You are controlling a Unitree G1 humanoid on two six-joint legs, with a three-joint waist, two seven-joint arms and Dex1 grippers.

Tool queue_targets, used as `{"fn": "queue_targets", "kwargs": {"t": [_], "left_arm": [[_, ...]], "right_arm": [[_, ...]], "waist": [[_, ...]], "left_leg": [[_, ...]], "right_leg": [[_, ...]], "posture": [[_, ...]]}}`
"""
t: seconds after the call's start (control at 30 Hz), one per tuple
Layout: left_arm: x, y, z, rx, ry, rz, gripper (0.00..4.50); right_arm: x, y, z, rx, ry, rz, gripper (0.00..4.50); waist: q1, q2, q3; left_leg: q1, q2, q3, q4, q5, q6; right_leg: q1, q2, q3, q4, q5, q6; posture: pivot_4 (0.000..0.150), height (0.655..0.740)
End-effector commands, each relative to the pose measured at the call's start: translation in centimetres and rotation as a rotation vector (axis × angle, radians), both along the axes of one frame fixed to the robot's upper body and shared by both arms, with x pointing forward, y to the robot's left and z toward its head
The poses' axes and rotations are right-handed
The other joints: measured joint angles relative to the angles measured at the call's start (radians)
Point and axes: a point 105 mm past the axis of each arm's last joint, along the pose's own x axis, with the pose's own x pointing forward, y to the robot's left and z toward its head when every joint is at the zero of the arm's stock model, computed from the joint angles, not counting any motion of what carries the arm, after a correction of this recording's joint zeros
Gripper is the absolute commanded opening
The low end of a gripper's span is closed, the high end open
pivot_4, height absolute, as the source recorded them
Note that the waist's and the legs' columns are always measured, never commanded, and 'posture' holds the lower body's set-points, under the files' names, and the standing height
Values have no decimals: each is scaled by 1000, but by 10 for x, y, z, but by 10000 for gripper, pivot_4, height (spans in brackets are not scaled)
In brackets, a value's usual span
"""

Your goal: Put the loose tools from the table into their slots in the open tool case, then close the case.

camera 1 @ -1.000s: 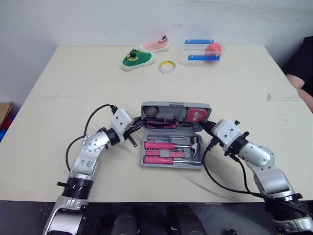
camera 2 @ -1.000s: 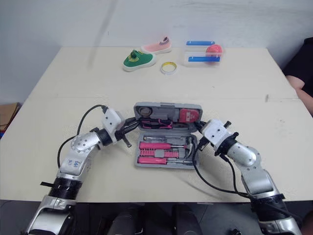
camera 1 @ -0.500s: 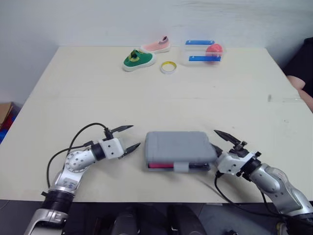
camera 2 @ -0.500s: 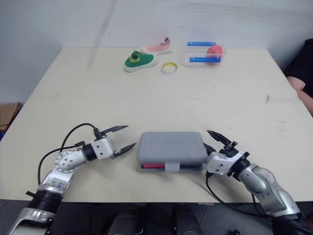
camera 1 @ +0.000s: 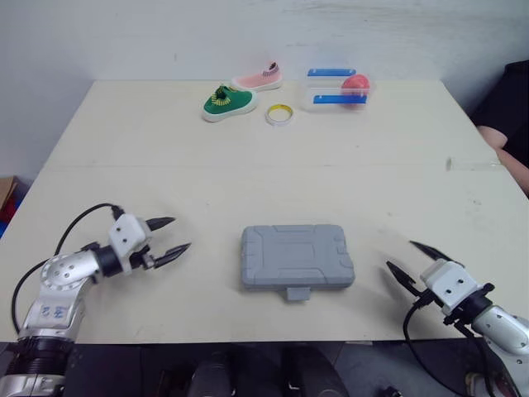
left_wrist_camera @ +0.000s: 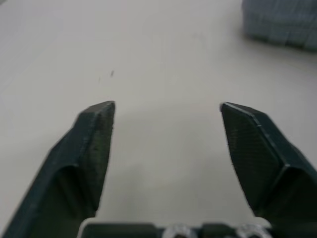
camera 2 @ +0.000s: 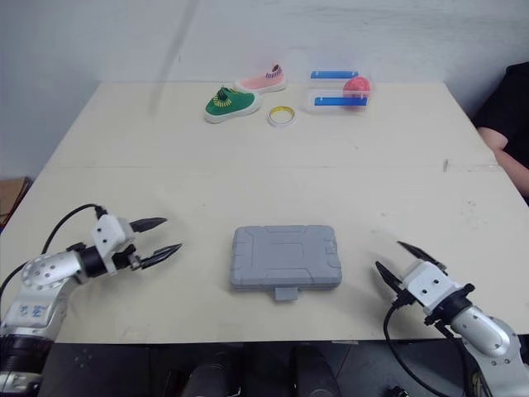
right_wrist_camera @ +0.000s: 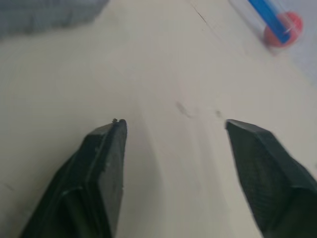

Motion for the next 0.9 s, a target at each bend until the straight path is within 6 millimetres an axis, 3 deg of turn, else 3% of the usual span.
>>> {"fn": "queue_targets", "kwargs": {"t": [0.03,0.1,0.13,0.17,0.27,0.37,0.47,0.63,0.77,0.9], "left_arm": [[3,-19,10,-29,17,-63,15494],[17,-40,13,-3,34,-108,7240],[23,-47,15,20,34,-135,2446],[30,-54,18,33,21,-144,554],[49,-69,19,41,53,-181,554],[58,-86,8,112,116,-226,554],[73,-110,-1,147,153,-241,554],[73,-132,-6,125,186,-313,554],[68,-131,-18,176,188,-354,554],[61,-121,-20,167,203,-369,554]], "right_arm": [[-15,12,-6,138,267,57,10272],[-31,41,-7,195,376,202,602],[-37,51,-5,194,392,263,0],[-43,59,-6,185,423,303,0],[-54,69,-16,138,499,372,0],[-53,76,-26,92,506,387,0],[-44,85,-31,98,484,393,0],[-31,90,-36,85,475,383,0],[-4,78,-47,-81,385,319,0],[39,72,-33,-94,277,253,0]], "waist": [[1,1,0],[11,0,0],[15,0,0],[20,0,0],[22,-1,0],[18,-1,0],[17,-1,0],[15,-2,0],[12,-4,-1],[2,-7,-2]], "left_leg": [[0,0,0,0,0,0],[0,0,-1,0,0,0],[0,0,-2,1,0,0],[-1,0,-3,2,0,1],[-2,0,-6,3,0,1],[-2,0,-6,3,-1,1],[-3,0,-5,5,1,-2],[-3,1,-5,7,1,-3],[-3,2,-5,8,1,-6],[0,3,-3,9,1,-7]], "right_leg": [[0,0,0,0,0,0],[0,0,0,0,0,0],[0,1,-1,0,0,0],[0,3,-1,0,0,0],[2,4,-1,0,1,1],[3,6,-2,-3,1,1],[3,12,0,-3,1,1],[2,12,0,-2,0,1],[2,12,1,-1,0,0],[3,13,1,0,2,-2]], "posture": [[1500,7400],[1500,7400],[1500,7400],[1500,7400],[1500,7400],[1500,7400],[1500,7400],[1500,7400],[1500,7400],[1500,7400]]}}
